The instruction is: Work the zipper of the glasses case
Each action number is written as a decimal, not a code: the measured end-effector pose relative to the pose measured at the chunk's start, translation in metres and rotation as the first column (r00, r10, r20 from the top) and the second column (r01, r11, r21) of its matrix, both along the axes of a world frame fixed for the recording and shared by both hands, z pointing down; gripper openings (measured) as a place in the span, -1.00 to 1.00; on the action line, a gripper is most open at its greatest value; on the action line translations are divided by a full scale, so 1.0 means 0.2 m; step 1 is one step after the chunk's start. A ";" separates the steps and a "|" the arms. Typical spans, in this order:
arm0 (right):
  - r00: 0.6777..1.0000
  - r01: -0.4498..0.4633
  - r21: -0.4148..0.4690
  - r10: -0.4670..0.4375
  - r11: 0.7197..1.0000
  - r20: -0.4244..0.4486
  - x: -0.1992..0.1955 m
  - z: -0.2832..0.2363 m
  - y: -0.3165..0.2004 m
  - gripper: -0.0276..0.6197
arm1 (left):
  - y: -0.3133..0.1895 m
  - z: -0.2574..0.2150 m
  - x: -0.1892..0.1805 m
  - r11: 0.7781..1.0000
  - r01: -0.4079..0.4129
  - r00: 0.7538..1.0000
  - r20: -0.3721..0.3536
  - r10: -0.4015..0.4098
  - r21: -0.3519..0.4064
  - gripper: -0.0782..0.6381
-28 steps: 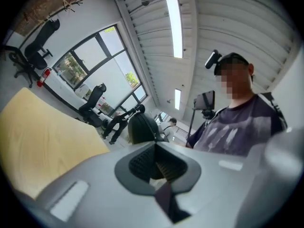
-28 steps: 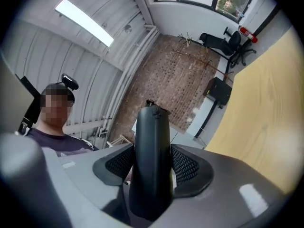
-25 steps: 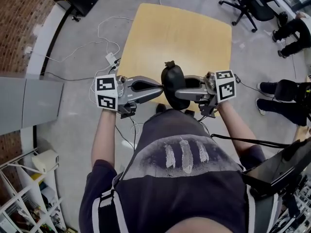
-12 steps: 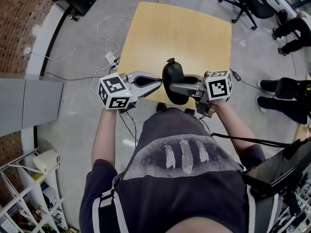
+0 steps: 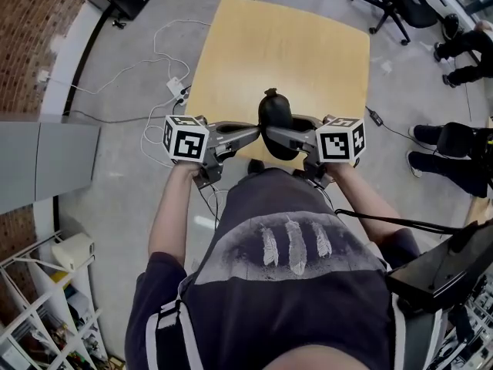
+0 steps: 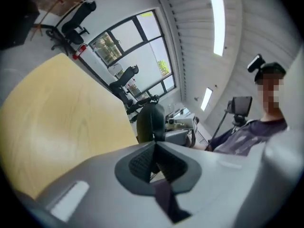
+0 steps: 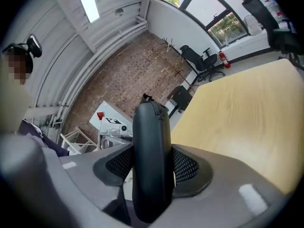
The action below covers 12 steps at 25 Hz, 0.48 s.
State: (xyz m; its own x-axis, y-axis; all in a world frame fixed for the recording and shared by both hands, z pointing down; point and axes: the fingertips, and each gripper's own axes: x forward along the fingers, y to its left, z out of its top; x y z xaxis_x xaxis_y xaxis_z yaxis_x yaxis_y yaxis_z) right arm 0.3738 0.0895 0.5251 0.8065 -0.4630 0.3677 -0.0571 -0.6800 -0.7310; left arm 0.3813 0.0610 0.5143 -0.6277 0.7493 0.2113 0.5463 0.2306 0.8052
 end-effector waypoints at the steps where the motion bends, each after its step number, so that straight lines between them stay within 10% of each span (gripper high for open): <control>1: 1.000 0.002 0.001 -0.002 1.000 0.000 0.00 0.00 0.00 -0.16 | -0.01 0.00 0.00 1.000 0.009 1.000 0.021 -0.008 -0.001 -0.78; 12: 0.997 -0.072 0.135 0.072 0.988 0.007 0.07 0.00 0.08 -0.16 | -0.03 0.07 -0.05 1.000 0.002 0.999 -0.045 -0.002 0.015 -0.78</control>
